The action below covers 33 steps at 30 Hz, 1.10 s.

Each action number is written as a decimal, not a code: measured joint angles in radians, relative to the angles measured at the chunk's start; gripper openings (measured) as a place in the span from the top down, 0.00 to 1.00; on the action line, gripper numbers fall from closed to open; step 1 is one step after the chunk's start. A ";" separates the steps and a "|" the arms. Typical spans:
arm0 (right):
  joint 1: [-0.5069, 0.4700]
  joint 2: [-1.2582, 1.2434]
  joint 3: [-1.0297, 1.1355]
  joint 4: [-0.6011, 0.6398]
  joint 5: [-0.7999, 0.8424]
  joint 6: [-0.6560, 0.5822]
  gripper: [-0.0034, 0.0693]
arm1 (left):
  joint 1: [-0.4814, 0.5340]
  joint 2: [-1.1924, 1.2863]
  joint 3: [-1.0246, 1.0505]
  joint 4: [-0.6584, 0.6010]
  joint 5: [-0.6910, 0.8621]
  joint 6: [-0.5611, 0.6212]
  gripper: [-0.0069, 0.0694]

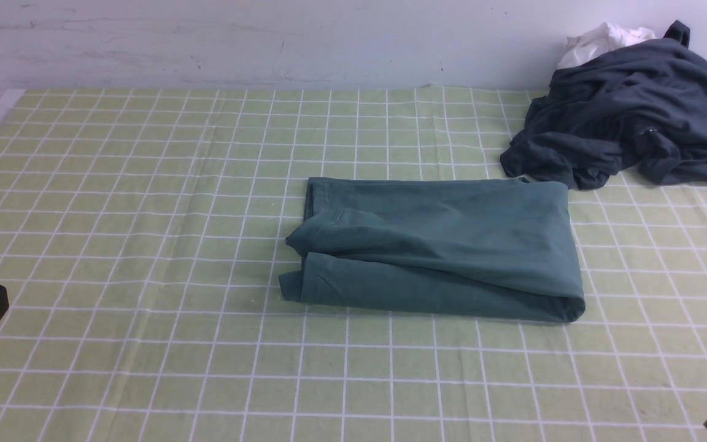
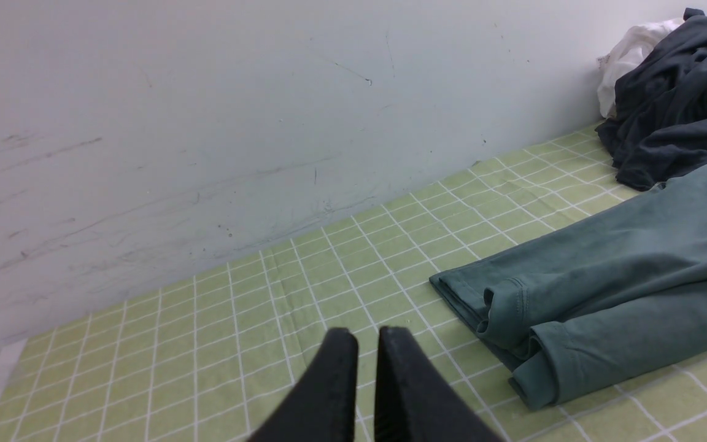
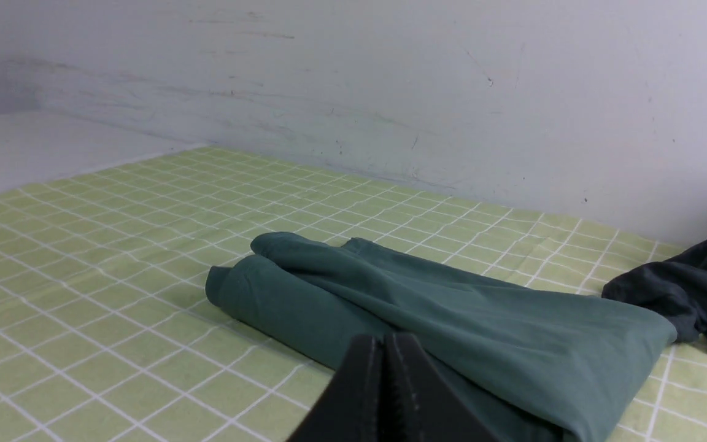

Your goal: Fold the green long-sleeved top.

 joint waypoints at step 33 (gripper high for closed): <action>-0.566 0.000 0.021 0.964 0.167 -0.906 0.97 | 0.000 -0.004 0.000 0.000 0.002 0.000 0.86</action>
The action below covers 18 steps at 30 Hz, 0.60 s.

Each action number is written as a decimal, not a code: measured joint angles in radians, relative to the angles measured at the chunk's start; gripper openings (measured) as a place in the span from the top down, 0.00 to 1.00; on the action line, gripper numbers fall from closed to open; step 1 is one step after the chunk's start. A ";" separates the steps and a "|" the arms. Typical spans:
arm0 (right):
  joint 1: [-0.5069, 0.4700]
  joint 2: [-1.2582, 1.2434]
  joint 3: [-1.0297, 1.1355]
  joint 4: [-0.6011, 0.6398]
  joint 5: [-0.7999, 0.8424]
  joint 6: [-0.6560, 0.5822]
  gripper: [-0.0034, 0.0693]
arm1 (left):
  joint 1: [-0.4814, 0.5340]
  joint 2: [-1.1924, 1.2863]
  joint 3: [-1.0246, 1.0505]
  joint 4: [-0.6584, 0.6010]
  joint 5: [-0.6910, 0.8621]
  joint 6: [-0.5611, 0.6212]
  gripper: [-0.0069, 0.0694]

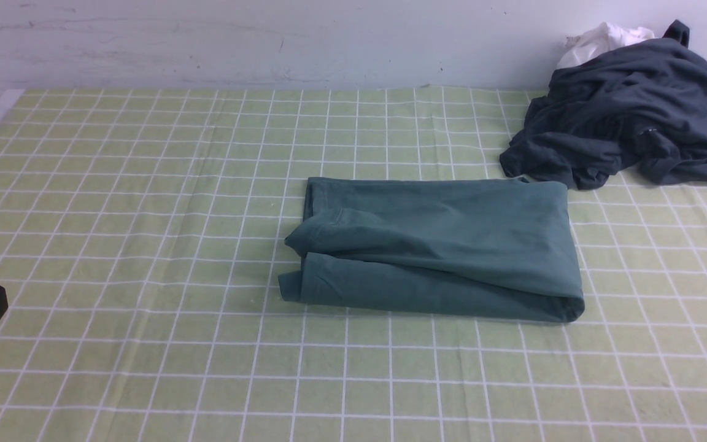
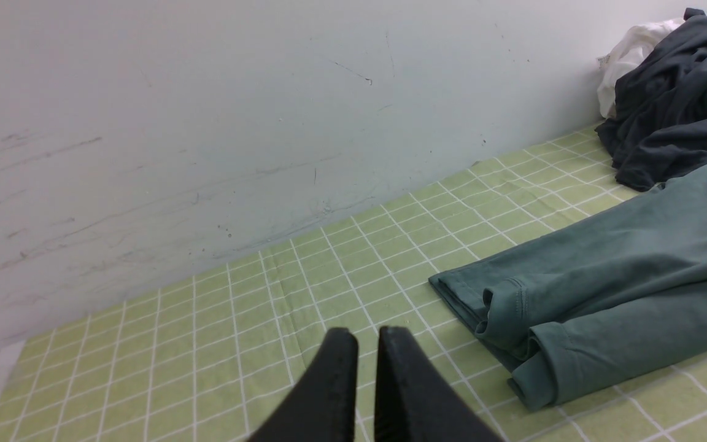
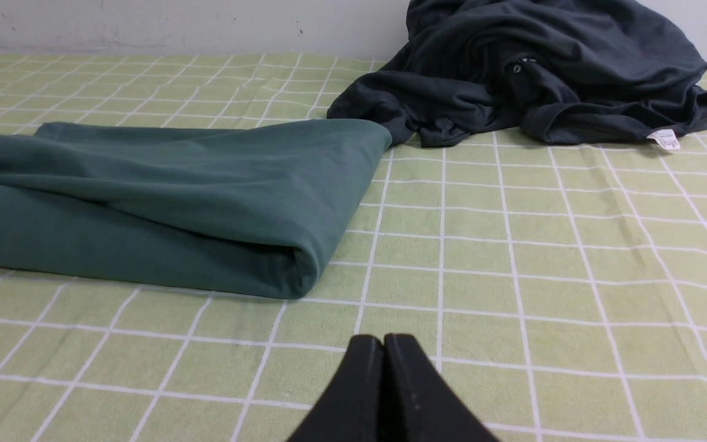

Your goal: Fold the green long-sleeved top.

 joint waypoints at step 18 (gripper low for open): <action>-0.001 0.000 -0.001 0.004 0.009 -0.001 0.97 | 0.016 -0.089 0.109 0.069 -0.044 0.010 0.86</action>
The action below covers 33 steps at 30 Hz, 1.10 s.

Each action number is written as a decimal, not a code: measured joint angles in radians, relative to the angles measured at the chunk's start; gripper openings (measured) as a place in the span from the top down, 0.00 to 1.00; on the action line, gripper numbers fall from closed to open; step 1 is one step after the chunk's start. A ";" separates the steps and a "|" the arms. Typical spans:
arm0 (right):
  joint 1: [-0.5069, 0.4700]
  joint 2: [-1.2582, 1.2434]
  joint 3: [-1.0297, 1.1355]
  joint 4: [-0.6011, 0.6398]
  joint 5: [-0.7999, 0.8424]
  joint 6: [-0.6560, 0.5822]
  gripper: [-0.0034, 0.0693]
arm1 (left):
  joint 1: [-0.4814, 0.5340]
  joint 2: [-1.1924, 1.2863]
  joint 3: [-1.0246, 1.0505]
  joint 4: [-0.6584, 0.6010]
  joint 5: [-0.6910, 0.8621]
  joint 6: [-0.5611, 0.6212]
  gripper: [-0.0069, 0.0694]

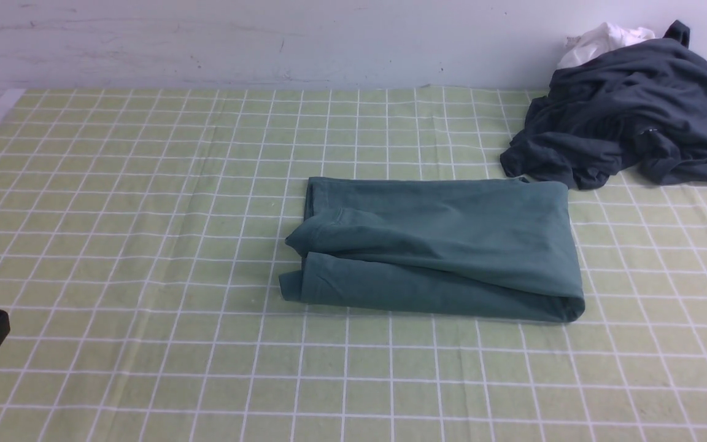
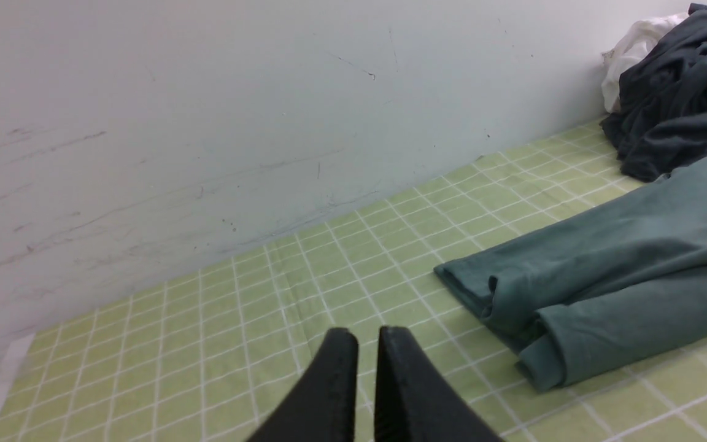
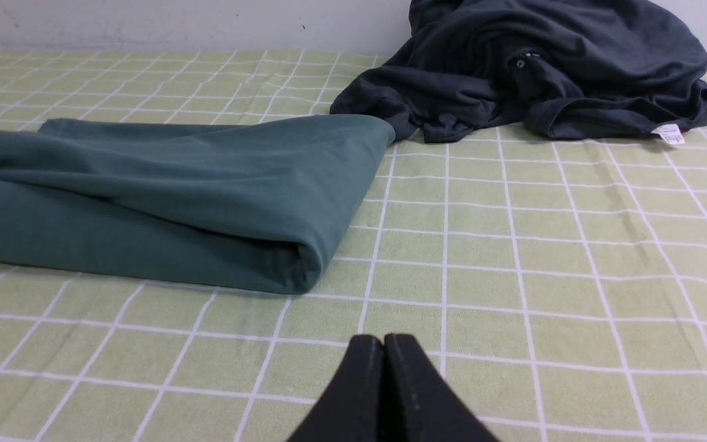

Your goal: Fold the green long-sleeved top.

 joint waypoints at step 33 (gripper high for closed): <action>-0.001 0.000 0.000 0.003 0.001 0.002 0.97 | 0.164 -0.186 0.234 0.192 0.236 -0.402 0.86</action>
